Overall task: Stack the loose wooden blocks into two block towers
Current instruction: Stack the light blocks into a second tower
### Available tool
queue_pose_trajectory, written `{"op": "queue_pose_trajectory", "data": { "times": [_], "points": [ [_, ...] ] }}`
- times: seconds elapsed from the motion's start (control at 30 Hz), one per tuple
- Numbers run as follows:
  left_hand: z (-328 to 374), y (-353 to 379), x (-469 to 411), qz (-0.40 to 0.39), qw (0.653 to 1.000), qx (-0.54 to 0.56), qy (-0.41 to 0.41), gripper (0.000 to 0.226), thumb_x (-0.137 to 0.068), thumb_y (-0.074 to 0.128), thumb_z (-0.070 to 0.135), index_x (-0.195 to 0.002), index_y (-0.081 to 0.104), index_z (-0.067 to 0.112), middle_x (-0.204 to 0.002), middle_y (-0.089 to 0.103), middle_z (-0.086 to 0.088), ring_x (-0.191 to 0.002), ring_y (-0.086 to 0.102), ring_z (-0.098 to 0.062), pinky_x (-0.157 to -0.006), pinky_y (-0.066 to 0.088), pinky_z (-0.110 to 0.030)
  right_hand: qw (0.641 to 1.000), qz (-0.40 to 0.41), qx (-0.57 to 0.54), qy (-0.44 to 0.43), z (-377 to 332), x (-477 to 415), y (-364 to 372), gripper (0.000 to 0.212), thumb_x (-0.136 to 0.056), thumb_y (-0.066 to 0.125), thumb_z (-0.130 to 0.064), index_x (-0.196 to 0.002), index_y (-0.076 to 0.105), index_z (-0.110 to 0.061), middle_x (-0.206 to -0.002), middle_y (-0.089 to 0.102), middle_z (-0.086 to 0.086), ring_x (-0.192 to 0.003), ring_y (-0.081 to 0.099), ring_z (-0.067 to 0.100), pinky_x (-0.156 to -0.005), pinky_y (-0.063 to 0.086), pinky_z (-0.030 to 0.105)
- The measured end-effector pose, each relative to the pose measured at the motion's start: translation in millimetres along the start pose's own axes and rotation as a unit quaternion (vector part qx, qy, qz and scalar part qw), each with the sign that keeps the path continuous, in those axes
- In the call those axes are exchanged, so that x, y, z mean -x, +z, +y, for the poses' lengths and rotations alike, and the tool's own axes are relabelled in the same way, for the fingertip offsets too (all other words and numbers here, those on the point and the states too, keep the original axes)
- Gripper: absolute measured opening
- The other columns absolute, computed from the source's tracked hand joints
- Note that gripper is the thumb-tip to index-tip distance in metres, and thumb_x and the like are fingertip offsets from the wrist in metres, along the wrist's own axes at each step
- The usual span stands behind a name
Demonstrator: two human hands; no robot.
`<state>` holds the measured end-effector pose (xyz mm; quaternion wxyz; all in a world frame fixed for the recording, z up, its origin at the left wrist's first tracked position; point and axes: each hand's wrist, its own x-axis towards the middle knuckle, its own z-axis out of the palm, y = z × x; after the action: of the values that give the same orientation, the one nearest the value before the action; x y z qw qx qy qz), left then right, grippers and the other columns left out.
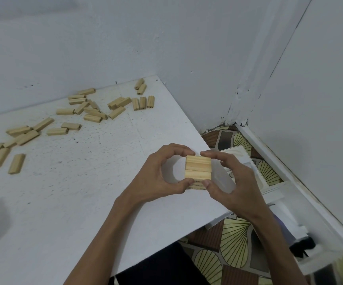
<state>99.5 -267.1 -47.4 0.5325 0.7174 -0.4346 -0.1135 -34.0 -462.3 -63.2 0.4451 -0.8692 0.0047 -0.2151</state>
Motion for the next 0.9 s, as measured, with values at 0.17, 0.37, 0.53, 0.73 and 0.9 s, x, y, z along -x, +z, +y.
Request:
{"op": "queue_pose_trajectory", "data": {
  "times": [0.17, 0.37, 0.53, 0.73, 0.9],
  "points": [
    [1, -1, 1, 0.003, 1.000, -0.006, 0.001, 0.057, -0.074, 0.086, 0.017, -0.127, 0.064, 0.011, -0.129, 0.066, 0.003, -0.126, 0.058, -0.029, -0.104, 0.049, -0.046, 1.000, -0.011, -0.006, 0.001, -3, 0, -1, 0.064, -0.079, 0.076, -0.039, -0.137, 0.054, -0.026, -0.132, 0.054, -0.029, -0.125, 0.052, 0.003, -0.095, 0.044, 0.012],
    [0, -1, 1, -0.001, 1.000, -0.013, 0.001, 0.059, -0.075, 0.087, 0.018, -0.129, 0.065, 0.011, -0.131, 0.066, 0.002, -0.127, 0.058, -0.028, -0.105, 0.048, -0.048, 1.000, -0.020, -0.003, 0.006, -5, 1, 1, 0.067, -0.081, 0.074, -0.041, -0.142, 0.051, -0.023, -0.137, 0.054, -0.022, -0.129, 0.051, 0.008, -0.100, 0.042, 0.013],
    [-2, -1, 2, -0.005, 1.000, -0.023, 0.005, 0.061, -0.076, 0.086, 0.023, -0.132, 0.064, 0.012, -0.134, 0.065, 0.003, -0.129, 0.057, -0.028, -0.106, 0.048, -0.048, 0.999, -0.032, 0.016, 0.000, -6, 1, 3, 0.070, -0.084, 0.070, -0.043, -0.146, 0.048, -0.018, -0.144, 0.052, -0.015, -0.136, 0.046, 0.009, -0.106, 0.034, 0.011],
    [-2, -1, 2, -0.006, 1.000, -0.028, 0.004, 0.061, -0.077, 0.085, 0.025, -0.133, 0.064, 0.014, -0.135, 0.065, 0.003, -0.130, 0.057, -0.028, -0.106, 0.047, -0.050, 0.999, -0.035, 0.024, -0.004, -7, 1, 3, 0.071, -0.085, 0.069, -0.042, -0.147, 0.047, -0.016, -0.146, 0.052, -0.012, -0.138, 0.046, 0.012, -0.111, 0.036, 0.020],
    [3, -5, 3, -0.008, 1.000, -0.024, -0.006, 0.061, -0.083, 0.082, 0.027, -0.138, 0.060, 0.014, -0.140, 0.062, 0.004, -0.135, 0.054, -0.026, -0.112, 0.044, -0.047, 0.999, -0.029, 0.035, 0.028, -11, 0, 0, 0.073, -0.086, 0.064, -0.051, -0.149, 0.044, -0.023, -0.147, 0.047, -0.020, -0.137, 0.043, 0.006, -0.106, 0.043, 0.029]
  ]
}}
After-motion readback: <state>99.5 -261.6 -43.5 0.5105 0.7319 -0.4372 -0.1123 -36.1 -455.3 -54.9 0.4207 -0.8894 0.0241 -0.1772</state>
